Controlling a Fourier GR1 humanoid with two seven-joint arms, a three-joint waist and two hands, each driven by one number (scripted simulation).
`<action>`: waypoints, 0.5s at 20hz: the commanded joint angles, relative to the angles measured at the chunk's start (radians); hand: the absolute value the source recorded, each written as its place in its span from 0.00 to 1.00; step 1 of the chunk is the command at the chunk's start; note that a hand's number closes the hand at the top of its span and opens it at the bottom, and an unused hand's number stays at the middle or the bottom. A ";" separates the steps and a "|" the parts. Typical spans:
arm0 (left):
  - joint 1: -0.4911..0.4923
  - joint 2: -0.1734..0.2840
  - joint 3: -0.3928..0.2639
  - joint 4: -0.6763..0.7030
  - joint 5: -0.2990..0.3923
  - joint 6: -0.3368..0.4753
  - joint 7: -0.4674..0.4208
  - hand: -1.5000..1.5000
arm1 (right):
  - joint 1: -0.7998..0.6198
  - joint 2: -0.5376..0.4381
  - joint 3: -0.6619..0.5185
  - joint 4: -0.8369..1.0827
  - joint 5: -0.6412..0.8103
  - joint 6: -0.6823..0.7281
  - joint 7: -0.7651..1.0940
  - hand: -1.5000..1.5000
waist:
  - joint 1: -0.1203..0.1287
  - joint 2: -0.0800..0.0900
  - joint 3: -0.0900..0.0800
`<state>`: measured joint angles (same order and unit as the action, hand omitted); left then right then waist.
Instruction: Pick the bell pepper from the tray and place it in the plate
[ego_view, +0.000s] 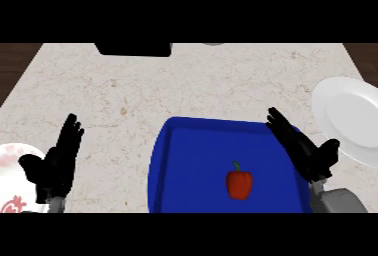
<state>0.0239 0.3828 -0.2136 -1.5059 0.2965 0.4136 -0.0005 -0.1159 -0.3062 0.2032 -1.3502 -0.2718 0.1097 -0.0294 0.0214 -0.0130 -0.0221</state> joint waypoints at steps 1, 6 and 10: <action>0.013 -0.022 0.011 0.024 0.011 -0.018 0.000 0.50 | 0.044 -0.001 0.007 -0.172 0.061 -0.097 0.031 1.00 | -0.031 0.009 0.021; 0.027 -0.038 -0.075 0.092 0.041 -0.078 0.124 0.50 | -0.131 -0.144 -0.228 -0.295 0.089 -0.222 -0.024 1.00 | -0.081 0.000 0.018; 0.048 -0.044 -0.084 0.070 0.075 -0.129 0.115 0.50 | 0.016 -0.156 -0.259 -0.258 0.349 -0.523 -0.007 0.00 | -0.092 0.000 0.019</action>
<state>0.0482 0.3480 -0.2737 -1.4476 0.3464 0.3293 0.0948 -0.1615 -0.4894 0.0093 -1.5471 -0.0257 -0.2033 -0.0211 -0.0560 -0.0111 -0.0099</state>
